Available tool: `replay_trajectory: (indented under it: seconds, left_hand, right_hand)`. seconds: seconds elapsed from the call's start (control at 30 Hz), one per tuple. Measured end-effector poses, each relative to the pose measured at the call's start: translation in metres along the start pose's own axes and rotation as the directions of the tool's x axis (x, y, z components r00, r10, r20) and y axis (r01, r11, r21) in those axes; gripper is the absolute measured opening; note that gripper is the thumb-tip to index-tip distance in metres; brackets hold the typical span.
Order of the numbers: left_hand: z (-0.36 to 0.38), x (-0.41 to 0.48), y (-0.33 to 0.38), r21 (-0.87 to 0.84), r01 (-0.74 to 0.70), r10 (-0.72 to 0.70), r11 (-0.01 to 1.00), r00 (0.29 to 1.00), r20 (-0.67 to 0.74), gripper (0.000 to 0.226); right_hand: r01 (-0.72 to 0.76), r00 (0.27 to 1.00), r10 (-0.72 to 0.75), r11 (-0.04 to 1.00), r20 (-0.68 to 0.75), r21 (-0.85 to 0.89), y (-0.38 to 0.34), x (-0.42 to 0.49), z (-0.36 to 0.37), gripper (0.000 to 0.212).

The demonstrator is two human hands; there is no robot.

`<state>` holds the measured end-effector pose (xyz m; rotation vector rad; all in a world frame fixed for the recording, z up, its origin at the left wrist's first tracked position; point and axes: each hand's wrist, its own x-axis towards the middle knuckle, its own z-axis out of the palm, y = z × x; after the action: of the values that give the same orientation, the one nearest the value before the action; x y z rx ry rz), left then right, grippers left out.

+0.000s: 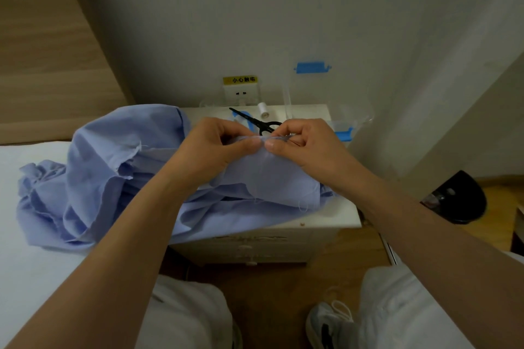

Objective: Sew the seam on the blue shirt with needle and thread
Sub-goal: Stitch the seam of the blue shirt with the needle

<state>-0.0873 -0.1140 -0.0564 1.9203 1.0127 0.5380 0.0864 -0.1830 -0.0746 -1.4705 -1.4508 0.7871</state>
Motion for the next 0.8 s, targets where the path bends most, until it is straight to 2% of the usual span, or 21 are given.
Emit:
replay_trajectory:
  seconds: [0.13, 0.23, 0.37, 0.47, 0.57, 0.8]
  left_hand:
    - [0.001, 0.0, 0.0, -0.002, 0.012, -0.012, 1.0, 0.999, -0.032, 0.01]
    - [0.002, 0.001, 0.0, 0.0, 0.024, -0.024, 1.0, 0.999, -0.047, 0.008]
    - [0.002, 0.002, -0.001, -0.015, 0.041, -0.042, 0.999, 0.998, -0.054, 0.008]
    - [0.002, 0.002, 0.0, -0.057, 0.057, -0.06, 0.997, 0.997, -0.048, 0.009]
    - [0.002, 0.001, 0.001, -0.094, 0.06, -0.064, 0.994, 0.997, -0.041, 0.011]
    - [0.001, 0.0, 0.004, -0.131, 0.066, -0.07, 0.989, 0.997, -0.023, 0.014]
  right_hand:
    - [-0.003, 1.0, 0.003, 1.0, -0.007, -0.007, -0.001, -0.001, 0.001, 0.012]
    - [-0.061, 0.997, 0.063, 0.997, -0.051, 0.056, -0.002, -0.001, -0.001, 0.009]
    - [-0.095, 0.994, 0.101, 0.989, -0.046, 0.111, -0.004, -0.002, -0.004, 0.022]
    - [-0.045, 0.999, 0.045, 0.993, 0.005, 0.113, -0.002, -0.003, -0.005, 0.026]
    - [0.015, 1.0, -0.017, 0.998, 0.023, 0.057, -0.002, -0.007, -0.009, 0.018]
    - [0.107, 0.994, -0.107, 0.991, -0.006, -0.077, 0.002, -0.011, -0.011, 0.016]
